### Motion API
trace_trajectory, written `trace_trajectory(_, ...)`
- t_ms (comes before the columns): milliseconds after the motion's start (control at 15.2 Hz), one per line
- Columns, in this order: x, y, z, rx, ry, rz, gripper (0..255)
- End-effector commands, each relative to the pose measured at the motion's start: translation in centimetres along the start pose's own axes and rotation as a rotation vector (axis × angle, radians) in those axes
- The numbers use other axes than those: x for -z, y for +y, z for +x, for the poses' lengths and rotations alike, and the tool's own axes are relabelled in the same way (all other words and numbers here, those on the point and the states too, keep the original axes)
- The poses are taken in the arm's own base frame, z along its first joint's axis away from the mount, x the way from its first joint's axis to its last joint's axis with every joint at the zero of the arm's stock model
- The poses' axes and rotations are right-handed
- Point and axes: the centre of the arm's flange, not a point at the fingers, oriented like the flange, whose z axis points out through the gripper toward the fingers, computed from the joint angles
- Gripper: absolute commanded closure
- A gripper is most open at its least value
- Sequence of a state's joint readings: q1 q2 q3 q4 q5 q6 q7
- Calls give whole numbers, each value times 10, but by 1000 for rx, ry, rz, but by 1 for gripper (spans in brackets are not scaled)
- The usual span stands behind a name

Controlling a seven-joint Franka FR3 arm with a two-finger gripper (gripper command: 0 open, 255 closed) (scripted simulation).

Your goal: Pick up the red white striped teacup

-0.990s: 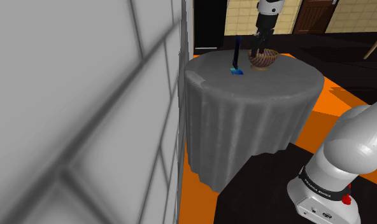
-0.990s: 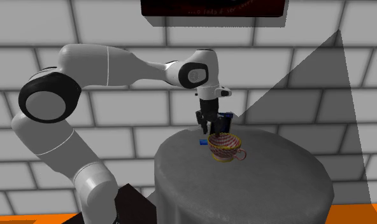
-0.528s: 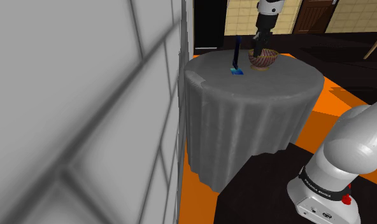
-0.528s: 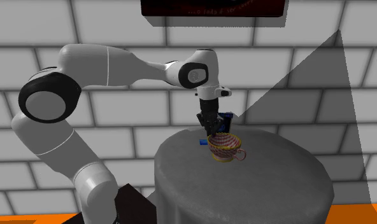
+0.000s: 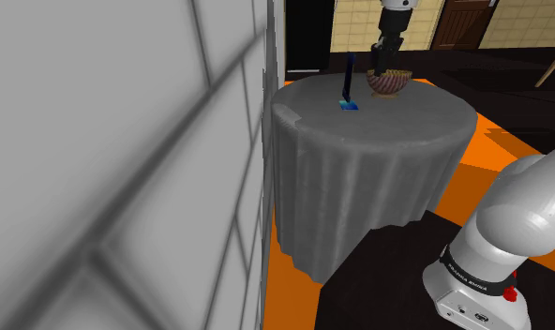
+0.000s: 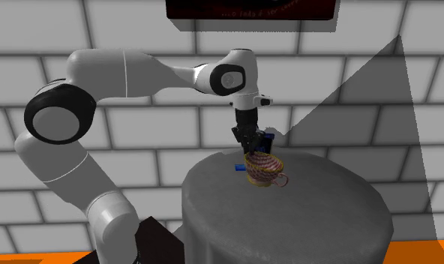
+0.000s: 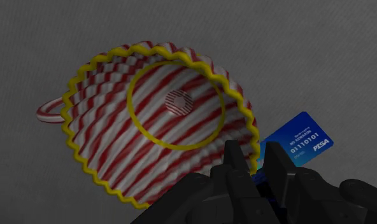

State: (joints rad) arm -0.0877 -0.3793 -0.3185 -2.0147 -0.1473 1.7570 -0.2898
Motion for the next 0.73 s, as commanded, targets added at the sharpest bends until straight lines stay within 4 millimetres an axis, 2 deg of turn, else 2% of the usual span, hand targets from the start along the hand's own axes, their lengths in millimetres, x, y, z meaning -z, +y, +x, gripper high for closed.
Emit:
trace_trajectory(0,10,1,1,0,0,0,255)
trace_trajectory(528,52,4,4,0,0,0,255)
trace_trajectory(660,53,4,4,0,0,0,255)
